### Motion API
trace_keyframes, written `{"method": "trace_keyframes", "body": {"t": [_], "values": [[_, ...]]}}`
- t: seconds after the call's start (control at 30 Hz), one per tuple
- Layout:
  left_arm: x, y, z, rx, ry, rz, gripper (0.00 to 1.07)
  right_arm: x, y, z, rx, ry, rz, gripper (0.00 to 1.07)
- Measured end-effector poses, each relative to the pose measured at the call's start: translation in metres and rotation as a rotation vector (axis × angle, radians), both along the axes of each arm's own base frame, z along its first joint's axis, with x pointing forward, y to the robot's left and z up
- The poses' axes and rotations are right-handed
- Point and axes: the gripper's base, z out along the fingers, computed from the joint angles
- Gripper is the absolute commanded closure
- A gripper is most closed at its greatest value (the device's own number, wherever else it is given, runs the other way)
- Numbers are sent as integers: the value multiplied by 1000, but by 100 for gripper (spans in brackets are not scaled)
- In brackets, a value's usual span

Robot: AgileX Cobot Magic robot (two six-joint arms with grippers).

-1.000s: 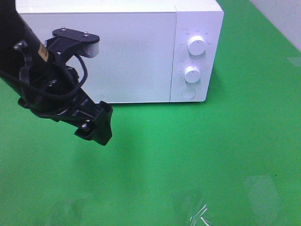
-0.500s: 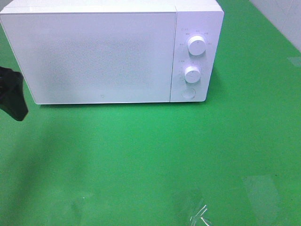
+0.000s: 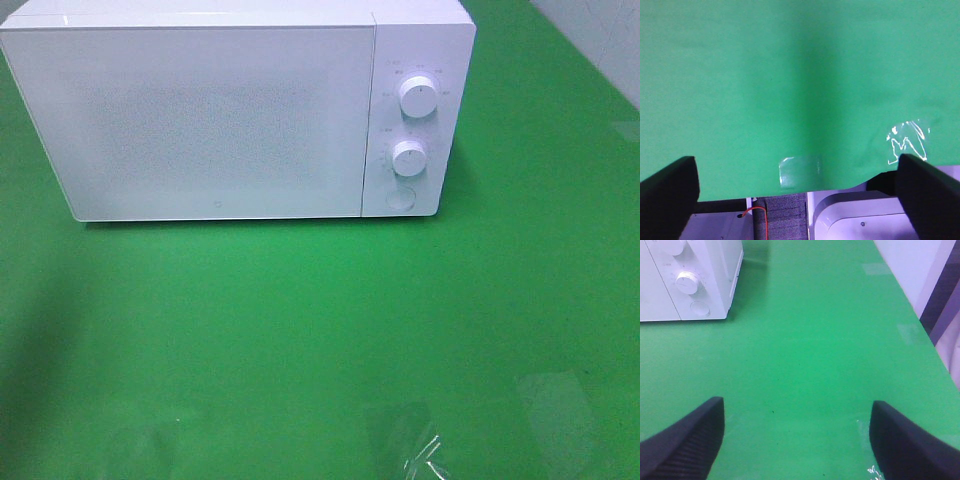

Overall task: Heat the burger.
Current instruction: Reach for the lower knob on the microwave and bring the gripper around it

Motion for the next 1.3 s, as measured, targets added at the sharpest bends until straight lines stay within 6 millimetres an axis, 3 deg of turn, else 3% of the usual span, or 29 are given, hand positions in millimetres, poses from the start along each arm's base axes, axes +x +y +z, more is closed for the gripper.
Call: {"method": "trace_keyframes", "body": {"t": [0.03, 0.07, 0.17, 0.27, 0.33, 0.67, 0.77, 1.0, 1.3], "values": [[-14, 4, -4, 2, 6, 15, 7, 0, 0, 0, 0, 0, 0, 32], [-14, 4, -4, 2, 6, 15, 7, 0, 0, 0, 0, 0, 0, 32], [-38, 6, -11, 8, -1, 17, 7, 0, 0, 0, 0, 0, 0, 32], [-44, 7, -12, 7, -11, 17, 7, 0, 0, 0, 0, 0, 0, 32], [-70, 8, -15, 5, -69, 17, 7, 0, 0, 0, 0, 0, 0, 32], [-121, 9, -31, -3, -204, 19, 7, 0, 0, 0, 0, 0, 0, 32], [-144, 10, -34, -8, -301, 16, 7, 0, 0, 0, 0, 0, 0, 32], [-175, 10, -22, -7, -562, -19, 7, 0, 0, 0, 0, 0, 0, 32], [-210, 11, -22, -4, -823, -37, 7, 0, 0, 0, 0, 0, 0, 32]]}}
